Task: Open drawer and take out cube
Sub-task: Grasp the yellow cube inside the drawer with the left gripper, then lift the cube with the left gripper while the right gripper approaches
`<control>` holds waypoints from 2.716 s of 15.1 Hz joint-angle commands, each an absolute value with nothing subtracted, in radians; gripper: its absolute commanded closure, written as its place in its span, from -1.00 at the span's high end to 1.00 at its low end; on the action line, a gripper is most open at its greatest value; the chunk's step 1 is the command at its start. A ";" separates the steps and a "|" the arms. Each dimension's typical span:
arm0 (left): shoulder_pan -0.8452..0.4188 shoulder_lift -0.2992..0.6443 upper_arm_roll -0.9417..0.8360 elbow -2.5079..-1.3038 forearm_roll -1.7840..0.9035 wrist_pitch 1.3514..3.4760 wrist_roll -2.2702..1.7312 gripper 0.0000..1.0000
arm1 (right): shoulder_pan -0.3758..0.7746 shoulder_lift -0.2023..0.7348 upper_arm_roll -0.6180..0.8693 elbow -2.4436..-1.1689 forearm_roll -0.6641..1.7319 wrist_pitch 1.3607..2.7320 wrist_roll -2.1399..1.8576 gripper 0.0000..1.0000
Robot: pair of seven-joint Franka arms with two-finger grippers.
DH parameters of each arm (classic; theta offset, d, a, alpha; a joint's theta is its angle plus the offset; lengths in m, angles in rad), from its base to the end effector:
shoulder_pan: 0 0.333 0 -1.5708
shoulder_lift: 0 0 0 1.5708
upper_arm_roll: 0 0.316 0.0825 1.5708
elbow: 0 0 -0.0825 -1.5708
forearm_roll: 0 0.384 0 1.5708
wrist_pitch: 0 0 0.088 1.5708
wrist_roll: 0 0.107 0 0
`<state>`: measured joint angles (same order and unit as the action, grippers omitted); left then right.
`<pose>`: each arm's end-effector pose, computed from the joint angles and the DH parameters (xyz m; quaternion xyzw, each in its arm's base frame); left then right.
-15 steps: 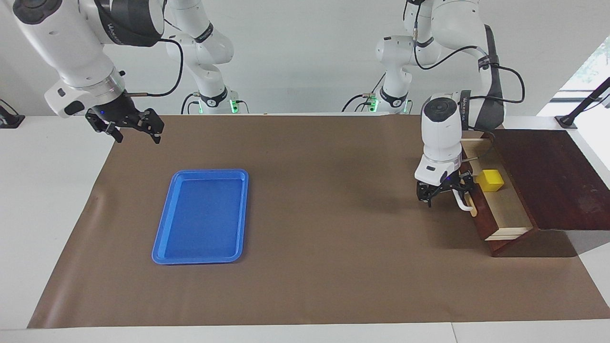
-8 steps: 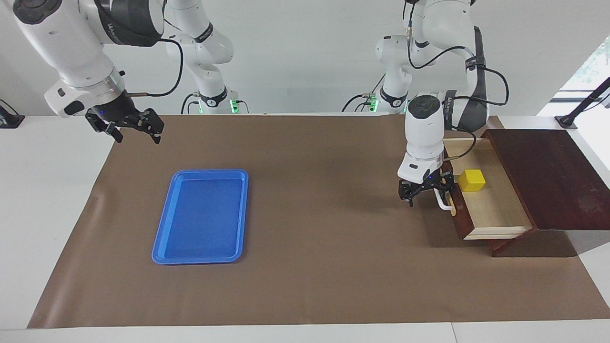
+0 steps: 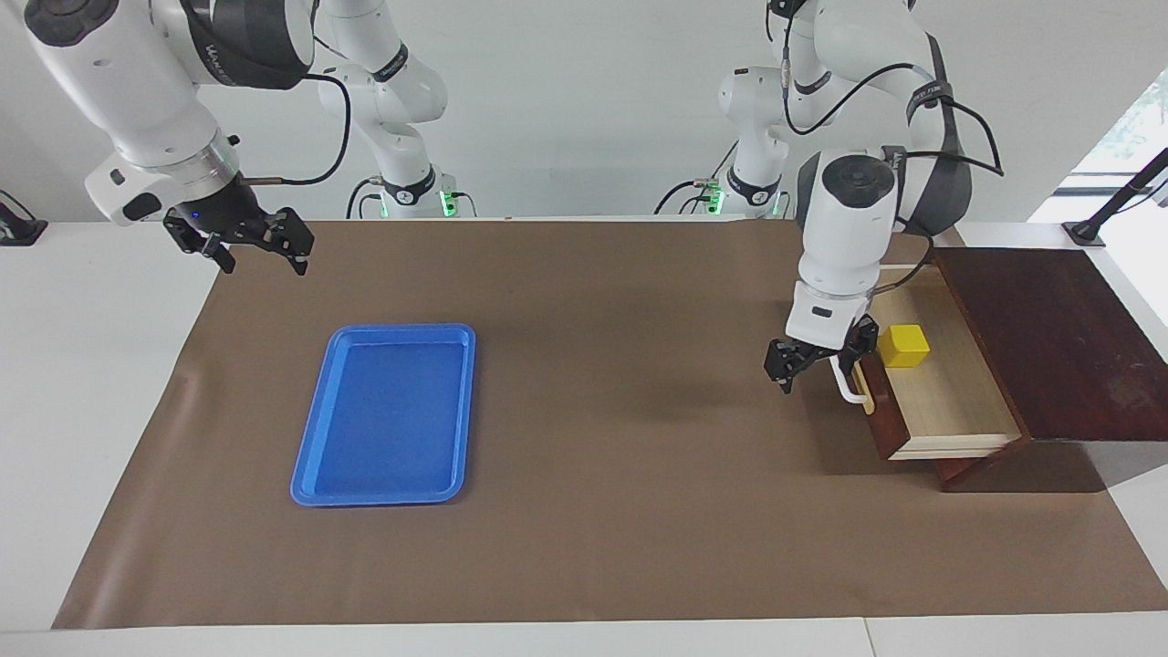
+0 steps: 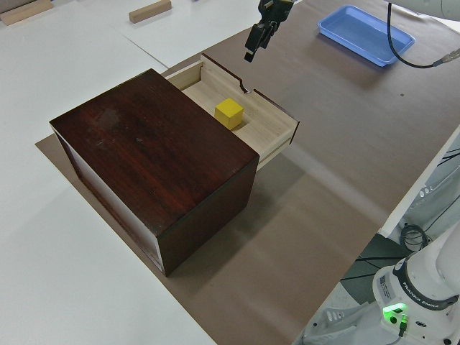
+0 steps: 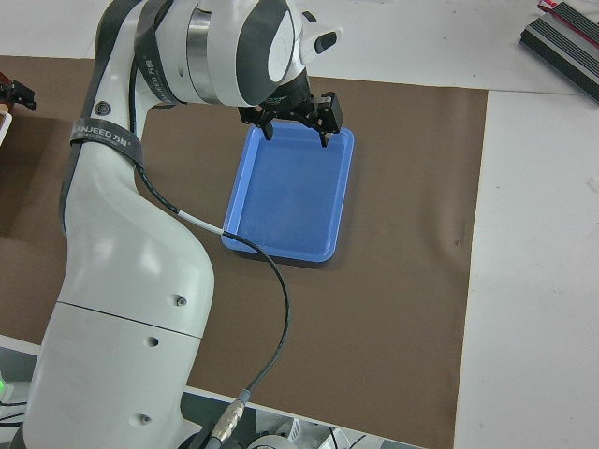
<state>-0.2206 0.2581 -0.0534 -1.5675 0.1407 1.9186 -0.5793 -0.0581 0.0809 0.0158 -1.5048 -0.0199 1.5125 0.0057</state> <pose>0.6298 -0.1631 0.5029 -0.9883 -0.1322 -0.0674 0.0357 0.5723 -0.0268 0.6049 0.9990 -0.0242 -0.0367 0.0086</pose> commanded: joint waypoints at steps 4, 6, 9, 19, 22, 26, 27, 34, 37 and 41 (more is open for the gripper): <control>-0.034 0.190 -0.038 -1.567 0.061 1.804 -0.744 1.00 | -0.066 0.058 0.018 -1.529 -0.021 1.508 -0.018 1.00; 0.024 0.163 -0.032 -1.621 0.064 1.807 -0.867 1.00 | -0.075 0.058 0.018 -1.529 -0.021 1.509 -0.015 1.00; 0.071 0.150 -0.034 -1.670 0.066 1.911 -1.228 1.00 | -0.072 0.058 0.018 -1.532 -0.020 1.544 -0.011 1.00; 0.084 0.078 -0.034 -1.904 0.074 2.002 -1.460 1.00 | -0.101 0.052 0.015 -1.551 -0.029 1.562 -0.069 1.00; 0.086 0.072 -0.034 -1.950 0.074 2.048 -1.500 1.00 | -0.110 0.043 0.015 -1.600 -0.028 1.660 0.111 0.94; 0.087 0.071 -0.032 -1.974 0.074 2.069 -1.526 1.00 | -0.092 0.052 0.026 -1.601 -0.003 1.658 0.652 0.86; 0.089 0.071 -0.032 -1.977 0.074 2.069 -1.528 1.00 | -0.086 0.060 0.026 -1.601 0.024 1.660 0.766 0.86; 0.092 0.078 -0.032 -1.964 0.075 2.089 -1.554 -0.92 | -0.083 0.110 0.026 -1.606 0.256 1.634 1.239 0.86; 0.091 0.101 -0.032 -1.889 0.075 2.056 -1.551 -1.00 | -0.081 0.120 0.026 -1.638 0.354 1.638 1.334 0.86; 0.058 0.124 -0.037 -1.728 0.089 1.893 -1.546 -1.00 | -0.074 0.156 0.026 -1.683 0.417 1.718 1.350 0.86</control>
<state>0.0819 0.1063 -0.0353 -1.8314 0.0798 1.9925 -1.5418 -0.0718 0.1441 0.0218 -1.6516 0.3779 1.6642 1.3309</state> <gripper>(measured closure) 0.445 0.066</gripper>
